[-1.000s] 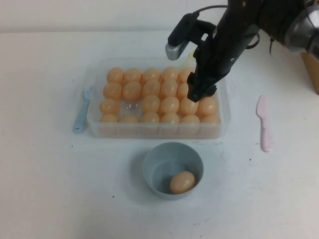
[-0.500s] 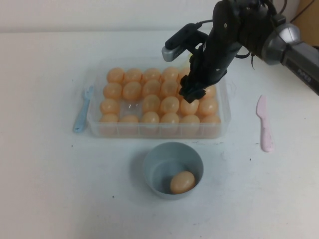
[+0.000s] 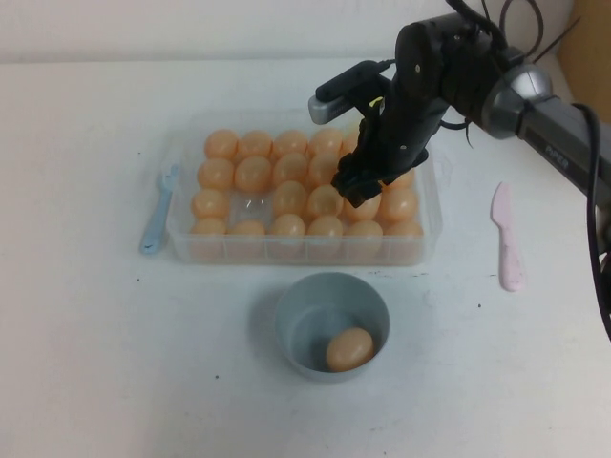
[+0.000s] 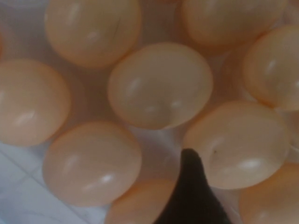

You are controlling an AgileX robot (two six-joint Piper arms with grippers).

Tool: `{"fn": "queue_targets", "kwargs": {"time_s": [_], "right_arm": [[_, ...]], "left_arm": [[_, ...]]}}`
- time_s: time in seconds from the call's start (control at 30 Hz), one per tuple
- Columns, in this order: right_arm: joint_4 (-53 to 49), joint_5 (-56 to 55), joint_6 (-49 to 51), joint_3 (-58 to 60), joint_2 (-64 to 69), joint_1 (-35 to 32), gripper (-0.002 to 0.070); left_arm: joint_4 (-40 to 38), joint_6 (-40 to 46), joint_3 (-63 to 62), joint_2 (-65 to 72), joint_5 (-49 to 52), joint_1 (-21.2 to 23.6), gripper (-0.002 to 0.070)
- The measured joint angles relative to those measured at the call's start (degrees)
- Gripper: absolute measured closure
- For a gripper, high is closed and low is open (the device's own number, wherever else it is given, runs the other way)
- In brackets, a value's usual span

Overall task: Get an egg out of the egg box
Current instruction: Pick up the egg from the plastic box

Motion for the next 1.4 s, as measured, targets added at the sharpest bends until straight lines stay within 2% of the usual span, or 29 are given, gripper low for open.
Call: {"fn": "queue_targets", "kwargs": {"time_s": [0.6, 0.8, 1.13, 1.17, 1.3, 1.4], "right_arm": [[1.78, -1.59, 3.56, -0.32, 2.99, 0.0, 0.025], [1.91, -1.59, 4.0, -0.43, 3.09, 0.0, 0.0285], [1.91, 0.0, 4.37, -2.45, 3.62, 0.0, 0.0288], [1.91, 0.69, 4.41, -3.3, 3.86, 0.0, 0.0297], [1.91, 3.85, 4.53, -8.57, 3.85, 0.0, 0.0428], [1.91, 4.8, 4.53, -10.99, 3.17, 0.0, 0.0454]], "left_arm": [[0.0, 0.0, 0.0, 0.0, 0.0, 0.0, 0.0678], [0.0, 0.0, 0.0, 0.0, 0.0, 0.0, 0.0678], [0.0, 0.0, 0.0, 0.0, 0.0, 0.0, 0.0678], [0.0, 0.0, 0.0, 0.0, 0.0, 0.0, 0.0678], [0.0, 0.0, 0.0, 0.0, 0.0, 0.0, 0.0678], [0.0, 0.0, 0.0, 0.0, 0.0, 0.0, 0.0678]]}}
